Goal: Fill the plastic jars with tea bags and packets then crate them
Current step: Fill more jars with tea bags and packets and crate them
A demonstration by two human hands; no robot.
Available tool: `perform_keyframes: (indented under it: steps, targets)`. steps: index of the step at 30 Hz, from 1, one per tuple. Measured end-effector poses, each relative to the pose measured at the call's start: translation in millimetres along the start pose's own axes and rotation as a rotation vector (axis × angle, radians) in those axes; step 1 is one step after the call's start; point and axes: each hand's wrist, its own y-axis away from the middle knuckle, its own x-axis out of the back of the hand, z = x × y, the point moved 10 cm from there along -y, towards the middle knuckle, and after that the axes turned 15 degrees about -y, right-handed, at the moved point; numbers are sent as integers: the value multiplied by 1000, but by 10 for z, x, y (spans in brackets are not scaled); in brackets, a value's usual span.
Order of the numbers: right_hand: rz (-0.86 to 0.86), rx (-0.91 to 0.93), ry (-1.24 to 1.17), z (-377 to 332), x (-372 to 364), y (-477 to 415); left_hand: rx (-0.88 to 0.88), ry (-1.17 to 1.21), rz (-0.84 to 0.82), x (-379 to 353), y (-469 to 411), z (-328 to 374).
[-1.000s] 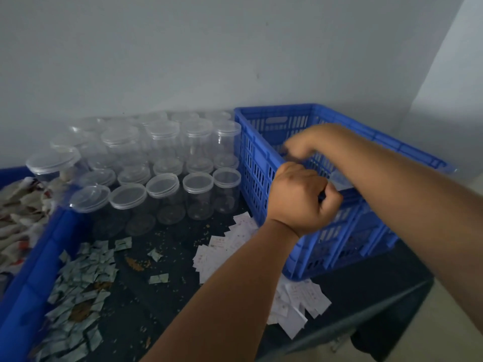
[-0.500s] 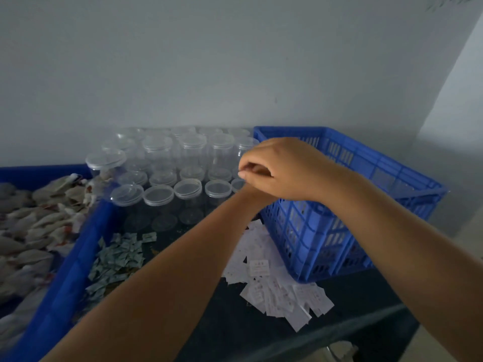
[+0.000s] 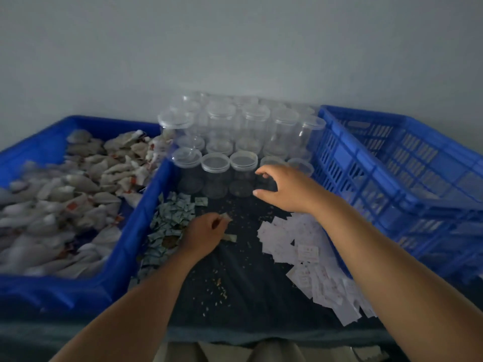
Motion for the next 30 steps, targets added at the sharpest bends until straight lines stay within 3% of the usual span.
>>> perform_keyframes:
  steps: [7, 12, 19, 24, 30]
  targets:
    - [309, 2, -477, -437, -254, -840, 35, 152, 28, -26, 40, -50]
    - [352, -148, -748, -712, -497, -1596, 49, 181, 2, -66, 53, -67]
    - [330, -246, -382, -784, -851, -2042, 25, 174, 20, -90, 56, -83]
    - [401, -46, -453, -902, -758, -1974, 25, 173, 23, -85, 63, -74]
    - [525, 171, -1041, -870, -537, -1141, 22, 172, 27, -59, 62, -56]
